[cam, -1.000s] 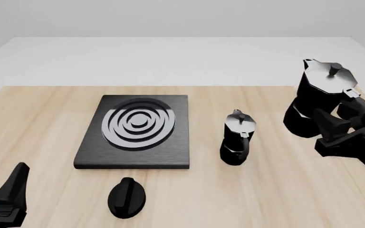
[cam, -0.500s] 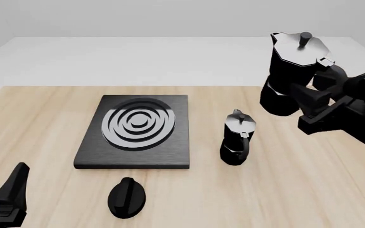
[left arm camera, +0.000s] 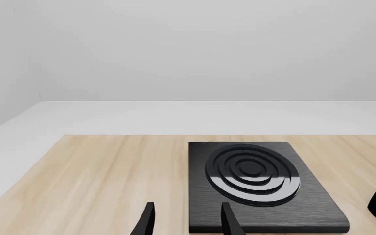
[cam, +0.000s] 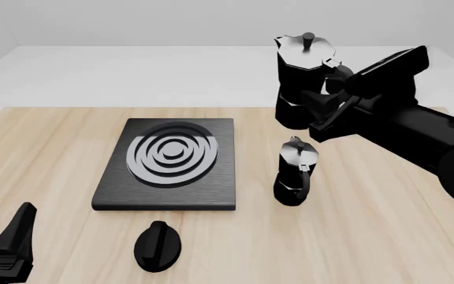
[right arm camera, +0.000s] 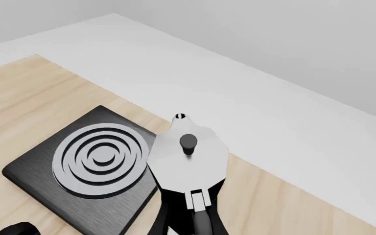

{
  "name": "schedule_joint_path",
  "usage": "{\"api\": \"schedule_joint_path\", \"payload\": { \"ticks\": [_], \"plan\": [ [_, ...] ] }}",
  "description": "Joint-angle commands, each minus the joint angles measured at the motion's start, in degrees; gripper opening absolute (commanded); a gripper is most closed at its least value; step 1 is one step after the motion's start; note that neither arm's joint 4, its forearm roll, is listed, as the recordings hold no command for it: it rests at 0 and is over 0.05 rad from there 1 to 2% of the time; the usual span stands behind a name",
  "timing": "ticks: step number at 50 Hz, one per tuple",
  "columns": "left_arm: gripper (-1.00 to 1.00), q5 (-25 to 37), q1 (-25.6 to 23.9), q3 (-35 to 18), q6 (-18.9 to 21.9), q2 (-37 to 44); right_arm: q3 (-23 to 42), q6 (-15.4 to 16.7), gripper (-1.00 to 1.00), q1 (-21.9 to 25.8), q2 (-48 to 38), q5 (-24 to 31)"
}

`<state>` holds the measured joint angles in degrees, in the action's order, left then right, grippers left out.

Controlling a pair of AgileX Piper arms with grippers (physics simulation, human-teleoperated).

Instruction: Put the right moka pot on the stove.

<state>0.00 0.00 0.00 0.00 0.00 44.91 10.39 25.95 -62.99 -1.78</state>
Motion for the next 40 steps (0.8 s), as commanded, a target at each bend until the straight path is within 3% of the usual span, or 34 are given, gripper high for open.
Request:
{"api": "schedule_joint_path", "payload": {
  "ticks": [1, 17, 18, 21, 40],
  "plan": [
    [1.0, 0.0, 0.0, 0.0, 0.0, 0.0, 6.67, -1.19, -1.0, 4.05, -10.72, -5.53],
    [1.0, 0.0, 0.0, 0.0, 0.0, 0.0, 11.42, -2.52, -1.0, 7.09, -20.99, -9.42],
    [1.0, 0.0, 0.0, 0.0, 0.0, 0.0, 14.04, -2.88, -1.0, 7.76, -25.41, -10.64],
    [1.0, 0.0, 0.0, 0.0, 0.0, 0.0, 15.31, -2.97, -1.0, 8.1, -27.81, -11.36],
    [1.0, 0.0, 0.0, 0.0, 0.0, 0.0, 22.33, -3.97, -1.0, 11.09, -36.86, -13.97]
  ]
}}
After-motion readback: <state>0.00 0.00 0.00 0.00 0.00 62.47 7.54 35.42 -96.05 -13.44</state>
